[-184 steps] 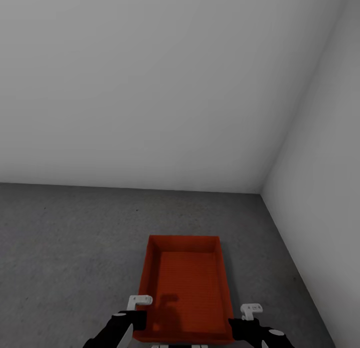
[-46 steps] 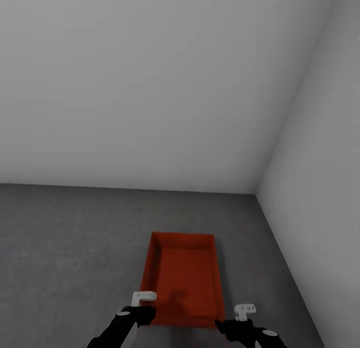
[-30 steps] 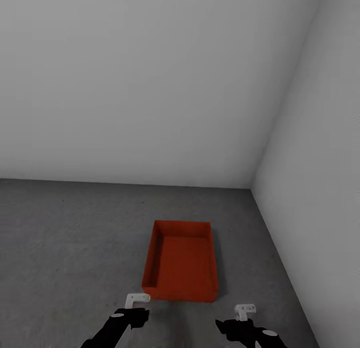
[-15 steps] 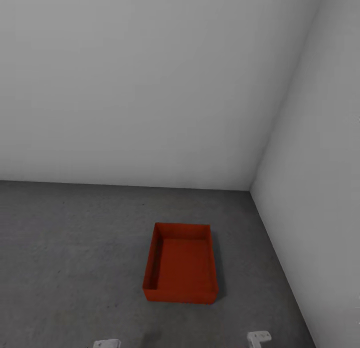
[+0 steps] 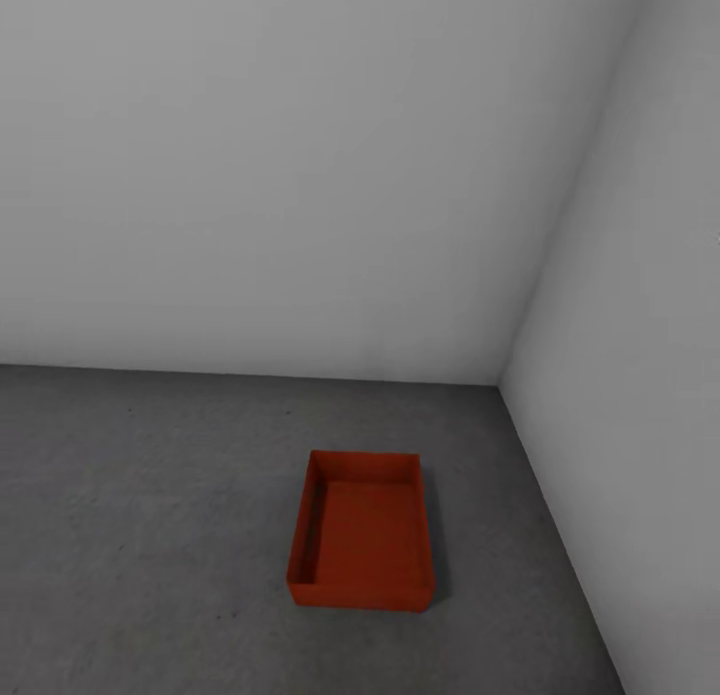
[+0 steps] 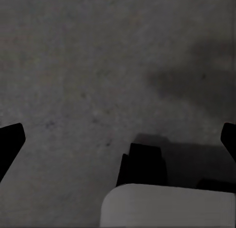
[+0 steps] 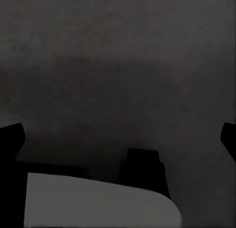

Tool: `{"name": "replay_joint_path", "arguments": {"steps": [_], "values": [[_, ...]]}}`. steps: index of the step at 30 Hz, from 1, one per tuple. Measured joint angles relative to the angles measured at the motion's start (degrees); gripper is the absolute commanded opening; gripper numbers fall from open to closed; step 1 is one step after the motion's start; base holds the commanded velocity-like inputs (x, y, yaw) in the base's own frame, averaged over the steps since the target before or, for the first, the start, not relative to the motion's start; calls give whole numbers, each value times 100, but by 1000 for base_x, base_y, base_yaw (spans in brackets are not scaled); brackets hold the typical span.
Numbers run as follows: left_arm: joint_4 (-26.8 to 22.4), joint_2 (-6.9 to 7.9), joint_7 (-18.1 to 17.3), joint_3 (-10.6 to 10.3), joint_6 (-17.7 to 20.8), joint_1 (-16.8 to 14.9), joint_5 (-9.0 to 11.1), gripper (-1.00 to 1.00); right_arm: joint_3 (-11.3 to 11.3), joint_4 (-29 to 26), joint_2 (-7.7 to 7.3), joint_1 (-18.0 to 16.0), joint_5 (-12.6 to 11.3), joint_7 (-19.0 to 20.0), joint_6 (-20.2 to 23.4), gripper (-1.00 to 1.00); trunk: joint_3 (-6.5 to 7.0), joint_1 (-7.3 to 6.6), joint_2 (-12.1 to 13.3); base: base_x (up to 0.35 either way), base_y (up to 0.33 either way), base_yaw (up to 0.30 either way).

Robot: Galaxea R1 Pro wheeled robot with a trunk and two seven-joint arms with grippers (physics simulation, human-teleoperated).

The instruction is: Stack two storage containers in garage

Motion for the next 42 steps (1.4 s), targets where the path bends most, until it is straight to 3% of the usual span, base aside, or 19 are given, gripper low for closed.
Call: {"name": "replay_joint_path", "arguments": {"steps": [7,18,42], "values": [[17,3,5,1,-50,79,0,100,1,10,29,0,18,-322,-7,100,126,-154,281,0,0,0],[18,-13,7,-1,-107,108,0,100,-6,10,60,1,0,-349,-13,100,335,-395,722,0,0,0],[18,9,7,-1,-125,118,-3,100,-2,10,61,17,8,-347,-13,100,984,-923,1685,0,0,0]]}}
